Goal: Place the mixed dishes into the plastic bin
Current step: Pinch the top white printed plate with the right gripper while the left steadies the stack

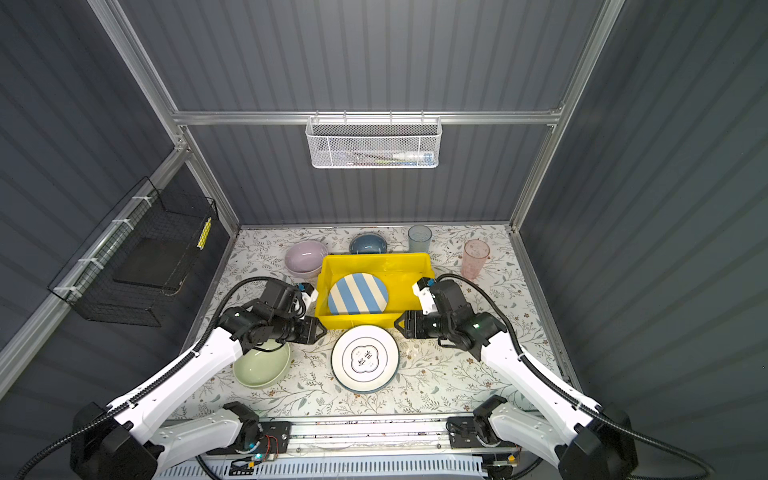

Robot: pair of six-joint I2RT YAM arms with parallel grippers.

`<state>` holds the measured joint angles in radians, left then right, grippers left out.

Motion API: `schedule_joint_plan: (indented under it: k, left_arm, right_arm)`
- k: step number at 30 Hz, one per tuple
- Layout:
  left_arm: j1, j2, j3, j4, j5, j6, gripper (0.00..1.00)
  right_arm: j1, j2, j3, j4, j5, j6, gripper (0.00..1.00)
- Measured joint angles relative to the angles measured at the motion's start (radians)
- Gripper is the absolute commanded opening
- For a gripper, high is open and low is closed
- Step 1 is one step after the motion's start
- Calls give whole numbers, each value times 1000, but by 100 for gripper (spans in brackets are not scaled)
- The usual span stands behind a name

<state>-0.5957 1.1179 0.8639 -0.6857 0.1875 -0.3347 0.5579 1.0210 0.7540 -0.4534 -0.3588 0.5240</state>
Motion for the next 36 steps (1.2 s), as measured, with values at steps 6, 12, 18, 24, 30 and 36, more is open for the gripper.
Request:
schedule_joint_plan:
  k: [6,12,18,24,30,36]
  left_arm:
    - [-54,2,-53,39,-20,-45,38]
    - [-66,6,-124,67,-32,-83,34]
    - [-87,27,-162,124,-29,-119,31]
    - [-98,91,-172,165,-30,-130,25]
    - [-104,124,-173,192,-34,-135,21]
    - [-106,161,-175,215,-34,-141,18]
  right_arm:
    - [36,-43,-94,13,-7,46,61]
    - [77,-74,-167,39,10,98,57]
    - [92,-78,-227,99,45,147,54]
    - [102,-38,-257,157,61,177,53]
    - [107,10,-271,206,64,198,53]
    - [113,43,-275,252,64,209,52]
